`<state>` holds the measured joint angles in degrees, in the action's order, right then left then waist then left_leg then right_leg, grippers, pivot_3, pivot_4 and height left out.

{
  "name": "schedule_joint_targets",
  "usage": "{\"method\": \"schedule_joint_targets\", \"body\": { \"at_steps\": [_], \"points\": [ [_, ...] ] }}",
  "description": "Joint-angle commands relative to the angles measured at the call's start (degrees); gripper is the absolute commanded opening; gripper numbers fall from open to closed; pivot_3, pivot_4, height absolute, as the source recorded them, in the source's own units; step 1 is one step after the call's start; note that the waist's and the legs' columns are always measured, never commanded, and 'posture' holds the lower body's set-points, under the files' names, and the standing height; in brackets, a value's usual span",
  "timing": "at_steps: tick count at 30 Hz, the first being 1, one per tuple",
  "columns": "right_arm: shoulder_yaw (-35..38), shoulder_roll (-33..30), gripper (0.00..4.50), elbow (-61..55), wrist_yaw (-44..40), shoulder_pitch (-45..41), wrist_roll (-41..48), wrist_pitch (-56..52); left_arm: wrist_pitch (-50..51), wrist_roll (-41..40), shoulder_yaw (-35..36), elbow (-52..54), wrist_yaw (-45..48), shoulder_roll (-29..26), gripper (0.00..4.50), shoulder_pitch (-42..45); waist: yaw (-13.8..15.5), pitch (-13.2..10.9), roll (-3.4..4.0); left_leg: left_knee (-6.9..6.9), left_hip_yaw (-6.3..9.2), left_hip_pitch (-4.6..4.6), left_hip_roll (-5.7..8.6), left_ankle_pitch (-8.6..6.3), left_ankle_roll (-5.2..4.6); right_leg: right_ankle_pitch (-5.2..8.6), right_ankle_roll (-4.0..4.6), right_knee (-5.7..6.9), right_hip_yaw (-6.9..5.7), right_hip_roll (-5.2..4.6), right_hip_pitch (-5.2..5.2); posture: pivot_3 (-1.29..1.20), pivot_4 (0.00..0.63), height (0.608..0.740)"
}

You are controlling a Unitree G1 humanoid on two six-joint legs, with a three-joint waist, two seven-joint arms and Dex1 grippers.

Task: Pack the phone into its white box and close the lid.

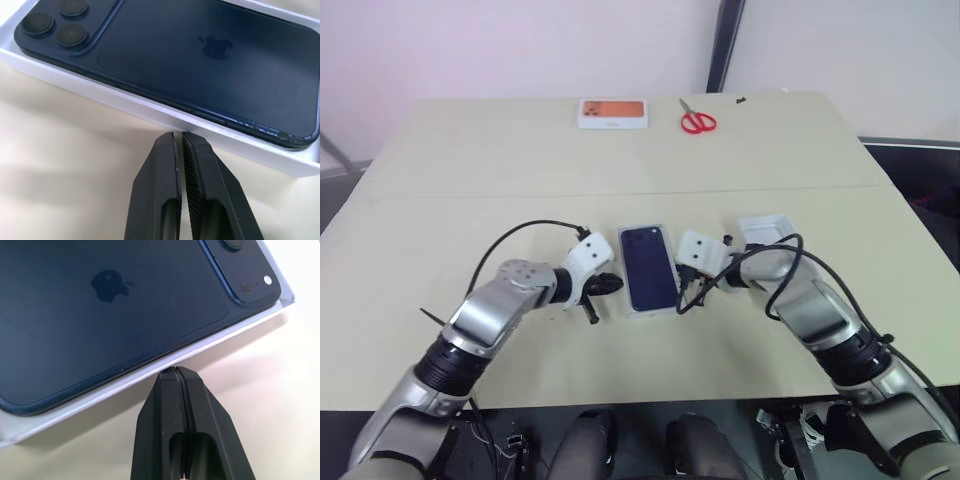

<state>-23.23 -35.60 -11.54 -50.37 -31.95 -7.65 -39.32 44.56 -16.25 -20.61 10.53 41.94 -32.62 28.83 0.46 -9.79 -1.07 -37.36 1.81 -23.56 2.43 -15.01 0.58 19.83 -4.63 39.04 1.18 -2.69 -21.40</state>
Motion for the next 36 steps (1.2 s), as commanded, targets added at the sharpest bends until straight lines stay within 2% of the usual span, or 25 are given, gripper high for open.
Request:
{"method": "schedule_joint_targets", "body": {
  "at_steps": [1,5,13,26,36],
  "points": [
    [1.4,-1.54,0.0,-6.92,-2.33,1.04,2.15,-0.38,-0.63,0.62,-2.65,0.6,0.57,4.48,0.31,2.41,0.39,0.0,0.0,0.0,0.0,0.0,0.0,0.0,0.0,0.0,0.0,0.0,0.0,0.0,0.0,0.0,0.15,0.74],
    [3.67,-5.01,0.0,-10.66,-3.25,3.55,2.64,-2.43,-0.72,1.63,-4.76,-1.44,2.12,8.83,0.31,5.16,0.35,0.0,0.0,-0.03,0.0,0.0,0.0,-0.01,-0.01,0.0,0.0,0.0,0.0,0.0,0.03,0.0,0.15,0.74],
    [8.25,-11.56,0.0,-13.61,-4.5,8.52,2.94,-4.0,-2.19,3.96,-9.26,-2.74,6.21,12.58,0.31,7.37,0.18,0.0,0.01,-0.01,0.0,0.0,0.0,-0.01,-0.02,0.0,0.0,0.0,0.01,0.02,0.02,0.0,0.15,0.74],
    [8.91,-14.75,0.0,-13.58,-4.74,11.82,3.24,-3.51,-3.59,6.82,-8.08,-8.5,5.59,16.48,0.31,9.93,0.25,0.01,0.01,-0.11,0.0,0.0,0.0,-0.02,-0.04,0.0,-0.01,0.0,0.01,0.02,0.08,0.0,0.15,0.74],
    [8.69,-15.18,0.0,-12.44,-4.47,12.08,2.92,-2.41,-4.06,8.13,-5.69,-10.31,4.62,16.64,0.31,9.76,0.2,0.01,0.01,-0.15,0.0,0.0,0.0,-0.02,-0.04,0.0,-0.01,0.05,0.01,0.02,0.09,0.0,0.15,0.74]
  ]
}}
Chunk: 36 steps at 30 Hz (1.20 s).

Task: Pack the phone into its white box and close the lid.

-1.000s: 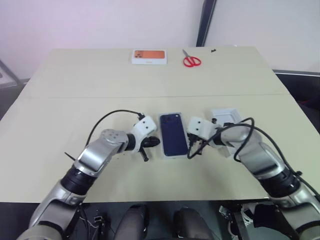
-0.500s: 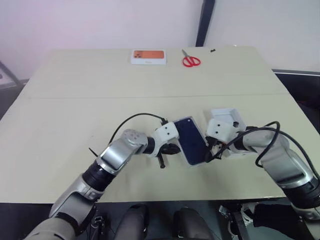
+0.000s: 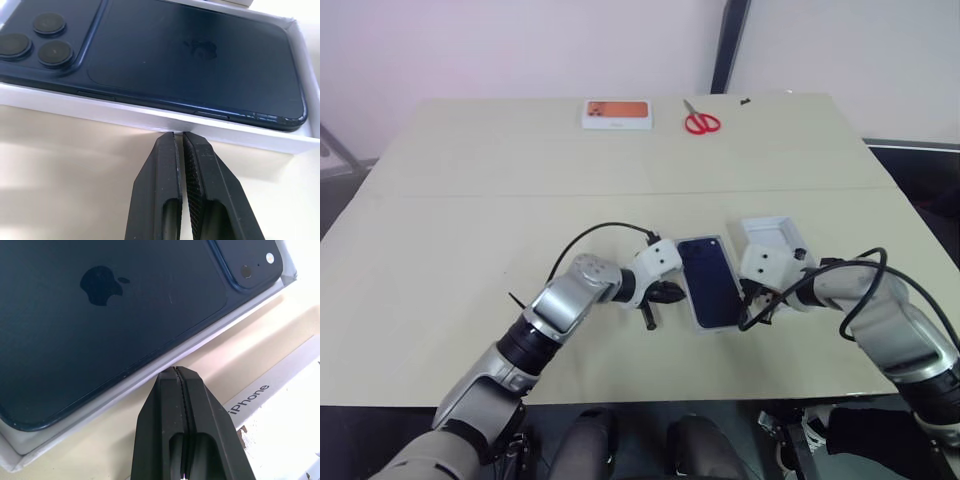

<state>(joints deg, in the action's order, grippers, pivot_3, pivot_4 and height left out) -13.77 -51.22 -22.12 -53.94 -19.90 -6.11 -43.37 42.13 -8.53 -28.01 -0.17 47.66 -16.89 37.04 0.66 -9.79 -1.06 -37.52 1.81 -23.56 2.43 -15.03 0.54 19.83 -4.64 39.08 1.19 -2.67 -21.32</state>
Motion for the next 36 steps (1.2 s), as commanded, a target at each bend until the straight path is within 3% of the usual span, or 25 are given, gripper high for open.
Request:
{"method": "schedule_joint_targets", "body": {
  "at_steps": [1,13,18,21,26,30,36],
  "points": [
    [-0.79,0.42,0.0,-1.93,-1.0,0.05,1.44,1.7,-1.59,0.48,1.95,0.24,-1.26,0.86,0.31,1.52,0.0,0.0,0.0,0.0,0.0,0.0,0.0,0.0,0.0,0.0,0.0,0.0,0.0,0.0,0.0,0.0,0.15,0.74],
    [-0.61,0.16,0.0,-1.63,-1.22,-0.23,1.49,2.53,-1.34,0.7,3.47,-0.24,-2.88,1.23,0.31,0.91,-0.02,0.0,0.0,0.0,0.0,0.0,-0.01,0.0,0.0,0.0,0.0,0.01,0.0,0.01,-0.02,0.0,0.15,0.74],
    [2.6,-1.14,0.0,-1.36,-1.76,-1.12,3.02,1.97,-0.37,0.35,4.16,2.12,-1.39,-2.72,0.31,-0.84,-0.17,0.0,0.0,0.0,0.0,0.0,-0.01,0.0,0.01,0.0,0.0,0.02,0.01,0.01,-0.03,0.0,0.15,0.74],
    [7.45,-0.81,0.76,-2.98,-3.41,-3.15,8.2,-3.16,-0.59,-1.68,6.56,7.03,2.47,-9.54,0.24,-5.47,-0.94,0.01,0.04,0.06,-0.01,0.0,-0.03,0.01,0.02,0.0,0.0,0.02,0.04,0.03,-0.08,0.0,0.15,0.74],
    [11.77,-0.18,3.23,-3.75,-0.91,-5.44,12.49,-14.85,-1.74,-8.21,16.62,12.33,7.17,-18.83,0.24,-15.37,-1.51,0.04,0.09,0.23,0.01,0.08,-0.08,0.03,0.06,0.01,0.02,0.02,0.02,0.03,-0.08,0.0,0.15,0.74],
    [13.32,2.45,3.23,-1.6,2.56,-8.05,15.62,-24.35,-9.92,-9.72,23.23,13.23,9.3,-22.82,0.24,-21.65,-1.26,0.03,0.1,0.2,0.0,0.07,-0.08,0.0,0.01,0.01,0.02,-0.02,0.04,-0.01,-0.05,0.0,0.15,0.74],
    [11.33,5.11,3.23,2.68,7.81,-11.28,17.72,-33.19,-22.13,-15.34,32.0,12.65,12.65,-21.53,0.24,-25.29,-0.95,0.03,0.1,0.21,-0.02,0.03,-0.07,-0.03,-0.04,0.0,0.03,-0.07,0.02,-0.08,-0.06,0.0,0.15,0.74]
  ]
}}
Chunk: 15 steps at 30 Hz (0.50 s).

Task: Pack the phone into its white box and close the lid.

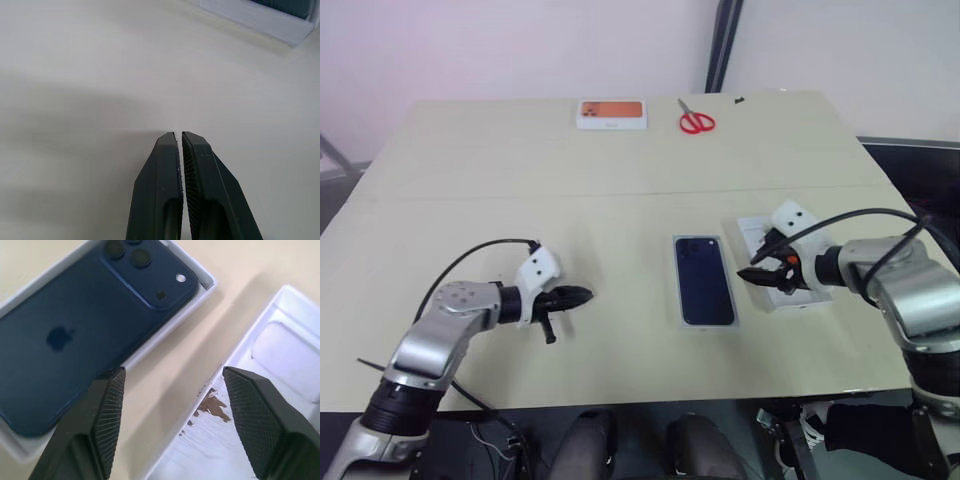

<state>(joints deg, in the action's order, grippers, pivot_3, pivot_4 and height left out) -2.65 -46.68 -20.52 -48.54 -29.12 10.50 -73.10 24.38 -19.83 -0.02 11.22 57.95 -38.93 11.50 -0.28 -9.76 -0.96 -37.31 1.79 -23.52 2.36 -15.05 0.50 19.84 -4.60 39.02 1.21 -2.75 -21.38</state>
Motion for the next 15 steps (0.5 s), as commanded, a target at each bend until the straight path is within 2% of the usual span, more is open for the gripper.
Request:
{"method": "schedule_joint_targets", "body": {
  "at_steps": [1,4,10,13,15],
  "points": [
    [-0.21,0.81,3.23,1.76,3.25,-2.66,1.21,-4.64,-4.27,-4.96,4.15,1.6,3.03,0.55,0.24,0.42,-0.1,0.0,0.01,0.0,0.0,0.0,0.0,0.0,0.0,0.0,0.0,0.0,0.0,0.0,-0.01,0.0,0.15,0.74],
    [-0.87,1.78,3.23,3.42,5.82,-4.27,1.76,-8.22,-3.61,-7.28,3.02,3.39,5.8,-0.04,0.24,0.59,-0.39,0.0,0.01,0.03,-0.01,-0.01,0.0,0.0,0.0,0.0,0.0,0.0,0.01,0.0,-0.03,0.0,0.15,0.74],
    [0.37,5.13,3.23,5.74,10.84,-6.82,2.95,-15.88,-6.72,-4.54,-0.82,4.28,9.5,-2.46,0.24,-0.41,-0.55,0.01,0.04,0.12,-0.03,0.0,0.0,0.0,0.0,0.0,0.0,0.01,0.02,0.02,-0.08,0.0,0.15,0.74],
    [1.46,7.42,2.46,6.21,12.97,-7.72,3.7,-18.82,-7.77,-3.71,-2.24,3.21,9.06,-1.5,0.24,0.19,-0.53,0.01,0.04,0.11,-0.04,0.0,0.0,0.0,0.0,0.0,0.0,0.01,0.02,0.02,-0.06,0.0,0.15,0.74],
    [1.98,8.37,1.31,6.72,14.94,-8.04,3.31,-19.37,-8.41,-3.07,-3.09,2.9,8.63,-0.85,0.24,0.41,-0.53,0.01,0.05,0.11,-0.04,0.0,0.0,0.0,-0.01,0.0,0.0,0.01,0.02,0.02,-0.07,0.0,0.15,0.74]
  ]
}}
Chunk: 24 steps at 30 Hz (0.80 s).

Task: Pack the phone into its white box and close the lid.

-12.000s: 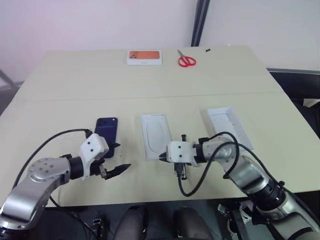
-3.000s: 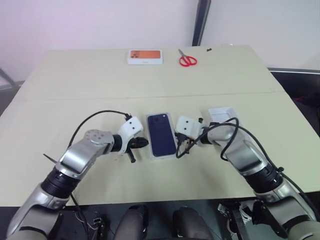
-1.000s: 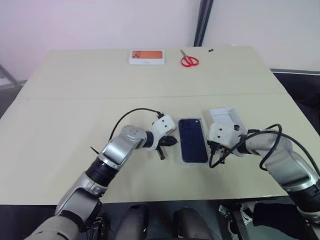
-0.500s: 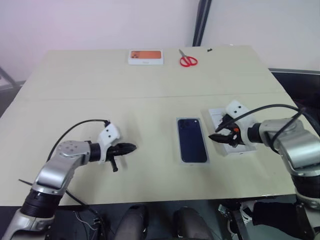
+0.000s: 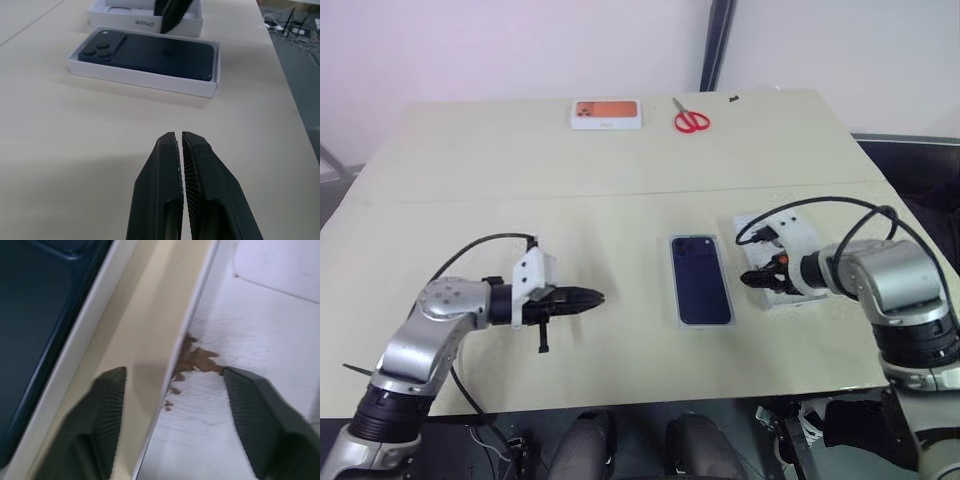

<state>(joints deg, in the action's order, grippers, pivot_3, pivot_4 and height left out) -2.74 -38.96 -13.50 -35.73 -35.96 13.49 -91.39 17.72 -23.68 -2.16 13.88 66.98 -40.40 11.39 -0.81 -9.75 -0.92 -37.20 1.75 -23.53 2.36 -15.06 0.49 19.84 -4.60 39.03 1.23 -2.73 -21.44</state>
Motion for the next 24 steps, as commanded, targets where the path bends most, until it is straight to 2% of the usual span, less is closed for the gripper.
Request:
{"method": "schedule_joint_targets", "body": {
  "at_steps": [1,3,8,10,13,15,17,20,22,23,24],
  "points": [
    [2.19,0.78,0.92,-0.21,2.76,-1.24,0.41,-1.11,-1.98,0.98,-1.19,0.19,-0.54,0.8,0.24,0.55,0.0,0.0,0.0,0.0,0.0,0.0,0.0,0.0,0.0,0.0,0.0,0.0,0.0,0.0,-0.01,0.0,0.15,0.74],
    [3.13,1.41,0.01,0.06,3.87,-1.66,1.12,-1.11,-2.05,0.93,-1.41,0.16,-1.23,1.57,0.24,0.52,0.07,0.0,0.0,0.0,0.0,0.0,0.0,0.0,0.0,0.0,0.0,0.0,0.0,0.0,0.0,0.0,0.15,0.74],
    [7.64,2.59,0.01,-1.77,4.3,-4.63,3.91,-0.5,-1.87,1.03,-0.82,0.41,-3.43,2.53,0.24,-0.1,-0.02,0.0,0.01,-0.02,-0.01,-0.01,0.01,0.0,-0.01,0.0,-0.01,0.03,0.0,0.01,-0.02,0.0,0.15,0.74],
    [12.9,4.97,0.01,-3.7,2.95,-6.54,6.81,2.2,-1.65,0.92,0.38,-0.26,-5.44,3.07,0.24,-0.24,-0.17,-0.01,0.02,0.01,-0.02,-0.01,0.01,0.0,-0.01,0.0,-0.01,0.04,0.02,0.02,-0.04,0.0,0.15,0.74],
    [23.76,11.19,0.01,-6.58,-0.94,-8.56,20.43,-0.61,-0.97,0.5,3.49,-3.08,-9.52,4.12,0.24,0.43,-0.24,-0.01,0.02,0.05,-0.02,0.0,0.0,0.0,-0.01,0.0,-0.01,0.08,0.01,0.07,-0.07,0.0,0.15,0.74],
    [27.47,15.56,0.01,-7.49,1.46,-7.59,30.71,-1.11,-1.1,0.09,5.32,-4.28,-11.39,4.64,0.24,1.18,-0.14,0.0,0.0,0.06,0.0,0.0,-0.03,0.0,-0.01,-0.01,-0.01,0.1,-0.01,0.1,-0.07,0.0,0.15,0.74],
    [30.25,20.31,0.01,-6.76,8.22,-6.5,41.88,-1.11,-1.43,0.15,6.43,-5.22,-12.43,4.63,0.24,1.86,-0.17,0.0,0.0,0.04,0.02,0.0,-0.04,0.0,-0.01,-0.01,-0.02,0.1,-0.03,0.1,-0.05,0.0,0.15,0.74],
    [32.43,28.75,0.01,-3.35,24.54,-4.1,61.18,-1.11,-2.27,0.88,7.17,-7.0,-12.71,3.77,0.24,3.31,0.0,0.0,0.0,-0.03,0.0,0.0,-0.03,0.0,-0.01,-0.01,-0.02,0.11,-0.02,0.07,0.0,0.0,0.15,0.74],
    [22.5,23.92,0.01,-1.83,43.2,1.59,85.89,11.61,-2.57,1.01,7.21,-7.79,-12.49,3.48,0.24,4.1,0.15,-0.01,0.01,-0.04,0.0,0.0,-0.03,0.0,-0.02,-0.01,-0.02,0.12,-0.03,0.05,0.0,0.0,0.15,0.74],
    [17.51,21.82,0.01,-2.71,49.89,4.59,93.98,17.0,-2.77,1.17,6.99,-8.08,-12.22,3.34,0.24,4.63,0.06,-0.01,0.01,-0.06,0.0,0.0,-0.02,-0.01,-0.04,-0.01,-0.02,0.09,-0.04,0.02,0.01,0.0,0.15,0.74],
    [13.36,20.45,0.01,-3.96,53.91,7.85,98.21,20.59,-3.15,1.51,6.56,-8.28,-11.98,3.26,0.24,5.33,-0.11,-0.01,0.0,-0.09,-0.03,-0.03,0.01,-0.04,-0.09,-0.01,-0.03,0.07,-0.04,-0.01,0.0,0.0,0.15,0.74]
  ]
}}
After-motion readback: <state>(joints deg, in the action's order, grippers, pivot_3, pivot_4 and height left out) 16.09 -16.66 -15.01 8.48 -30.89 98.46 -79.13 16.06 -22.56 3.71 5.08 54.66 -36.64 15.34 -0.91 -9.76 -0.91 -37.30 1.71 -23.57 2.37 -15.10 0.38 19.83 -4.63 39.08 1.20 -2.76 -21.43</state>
